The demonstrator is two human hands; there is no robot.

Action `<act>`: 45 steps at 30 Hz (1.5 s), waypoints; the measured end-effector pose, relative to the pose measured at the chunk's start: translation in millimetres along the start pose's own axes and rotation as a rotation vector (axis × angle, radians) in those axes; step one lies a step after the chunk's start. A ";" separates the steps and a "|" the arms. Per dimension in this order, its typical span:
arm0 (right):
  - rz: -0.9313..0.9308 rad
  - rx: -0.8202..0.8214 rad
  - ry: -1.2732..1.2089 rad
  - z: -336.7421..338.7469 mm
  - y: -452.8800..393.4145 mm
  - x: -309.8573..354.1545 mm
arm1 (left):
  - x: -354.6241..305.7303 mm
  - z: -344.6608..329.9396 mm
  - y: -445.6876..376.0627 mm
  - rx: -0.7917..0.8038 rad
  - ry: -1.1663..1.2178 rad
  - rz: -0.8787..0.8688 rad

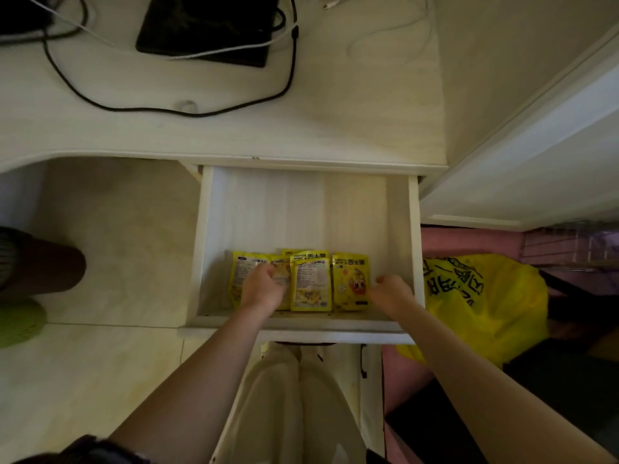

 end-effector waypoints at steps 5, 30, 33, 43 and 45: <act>0.145 -0.032 0.133 8.6 30.1 30.3 | 10.7 40.3 28.3 -0.105 0.077 -0.016; 1.059 0.146 0.771 -252.5 235.3 271.9 | 248.6 236.6 165.5 -0.637 0.245 0.101; 1.121 0.178 0.803 -297.4 261.8 296.3 | 291.1 265.5 169.6 -0.674 0.236 0.139; 1.188 0.203 0.823 -413.8 312.6 375.3 | 400.7 367.7 158.1 -0.745 0.224 0.204; 1.206 0.212 0.811 -430.2 320.0 394.0 | 410.8 388.5 152.0 -0.762 0.228 0.196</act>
Point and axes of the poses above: each hand's wrist, its own y-axis away from the middle knuckle, its own z-axis out of the back of the hand, x = y × z, the point moved 10 cm from there along -y, towards the middle knuckle, and after that the axes turned 6 degrees about z, right-handed, at the moved point
